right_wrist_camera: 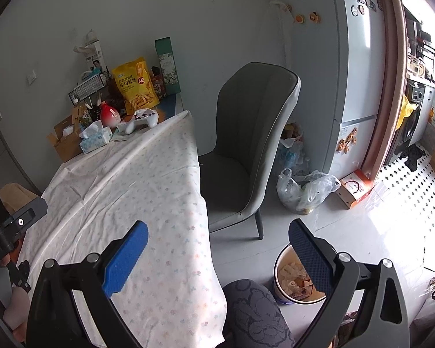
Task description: Collect trash
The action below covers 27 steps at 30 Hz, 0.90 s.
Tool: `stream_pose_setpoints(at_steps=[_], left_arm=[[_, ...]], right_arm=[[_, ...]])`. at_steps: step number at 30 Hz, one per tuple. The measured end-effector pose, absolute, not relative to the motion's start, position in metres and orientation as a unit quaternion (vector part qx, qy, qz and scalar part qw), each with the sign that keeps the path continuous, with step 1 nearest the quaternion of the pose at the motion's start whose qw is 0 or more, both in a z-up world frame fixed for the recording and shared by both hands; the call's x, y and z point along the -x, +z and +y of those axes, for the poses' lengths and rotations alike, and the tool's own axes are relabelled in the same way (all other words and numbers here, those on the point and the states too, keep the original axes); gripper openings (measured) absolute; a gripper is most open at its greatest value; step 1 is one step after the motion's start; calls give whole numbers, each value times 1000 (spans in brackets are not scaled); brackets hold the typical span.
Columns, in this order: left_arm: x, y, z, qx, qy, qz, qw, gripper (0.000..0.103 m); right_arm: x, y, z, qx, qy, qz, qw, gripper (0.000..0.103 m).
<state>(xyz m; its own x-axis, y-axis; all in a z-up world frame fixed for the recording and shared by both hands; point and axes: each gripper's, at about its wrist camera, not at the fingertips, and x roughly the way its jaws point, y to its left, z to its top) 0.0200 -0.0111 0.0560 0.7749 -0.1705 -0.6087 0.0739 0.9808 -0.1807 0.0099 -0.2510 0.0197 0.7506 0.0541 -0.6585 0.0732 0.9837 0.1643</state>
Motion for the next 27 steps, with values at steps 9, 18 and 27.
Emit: stream_pose_setpoints(at_steps=[9, 18, 27], left_arm=[[-18, 53, -10, 75, -68, 330, 938, 97], [-11, 52, -3, 77, -62, 329, 939, 97], [-8, 52, -1, 76, -60, 328, 940, 97]], right_arm=[[-8, 18, -251, -89, -5, 352, 932, 95], [-7, 18, -245, -88, -4, 351, 932, 95], [-6, 19, -242, -87, -1, 350, 933, 95]])
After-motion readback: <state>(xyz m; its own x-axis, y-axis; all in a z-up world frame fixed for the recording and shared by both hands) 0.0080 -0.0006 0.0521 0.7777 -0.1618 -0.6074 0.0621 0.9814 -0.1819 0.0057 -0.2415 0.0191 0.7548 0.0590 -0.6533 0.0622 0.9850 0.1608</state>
